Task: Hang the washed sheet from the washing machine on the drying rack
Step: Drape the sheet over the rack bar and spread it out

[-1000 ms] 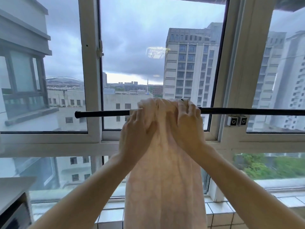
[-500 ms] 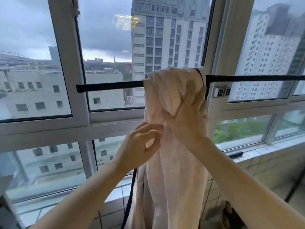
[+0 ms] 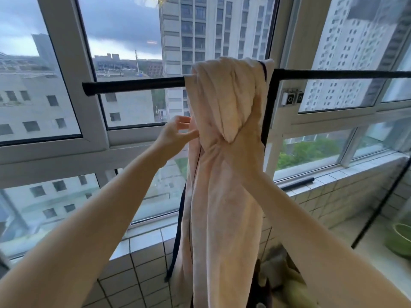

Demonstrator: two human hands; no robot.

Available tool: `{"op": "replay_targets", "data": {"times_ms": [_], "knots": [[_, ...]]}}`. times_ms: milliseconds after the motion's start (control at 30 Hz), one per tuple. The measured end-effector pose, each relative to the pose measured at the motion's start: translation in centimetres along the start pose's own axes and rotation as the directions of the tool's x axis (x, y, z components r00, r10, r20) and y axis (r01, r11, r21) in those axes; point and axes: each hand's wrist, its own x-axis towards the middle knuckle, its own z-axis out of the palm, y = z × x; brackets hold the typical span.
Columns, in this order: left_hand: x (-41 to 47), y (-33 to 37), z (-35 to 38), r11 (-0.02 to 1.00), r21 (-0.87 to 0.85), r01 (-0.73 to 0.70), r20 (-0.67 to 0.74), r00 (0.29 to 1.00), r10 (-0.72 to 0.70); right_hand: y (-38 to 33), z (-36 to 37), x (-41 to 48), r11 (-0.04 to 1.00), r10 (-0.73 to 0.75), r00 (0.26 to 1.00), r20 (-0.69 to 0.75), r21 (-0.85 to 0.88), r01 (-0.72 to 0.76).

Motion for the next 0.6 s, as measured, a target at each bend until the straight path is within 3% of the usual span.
{"op": "replay_targets", "data": {"times_ms": [233,400,600], "knots": [[0.4,1.5,1.5,0.993,-0.118,0.007,0.069,0.998,0.001,2.1,-3.4,1.5,0.965,-0.162,0.986,0.04,-0.2,0.167],[1.0,1.9,3.7,0.984,-0.179,0.022,0.129,0.992,0.001,2.8,-4.5,1.7,0.979,-0.149,0.979,0.142,-0.115,0.166],[1.2,0.7,4.3,0.978,-0.208,0.012,0.088,0.996,0.007,1.9,-5.4,0.6,0.986,-0.166,0.982,0.086,-0.006,0.167]]}}
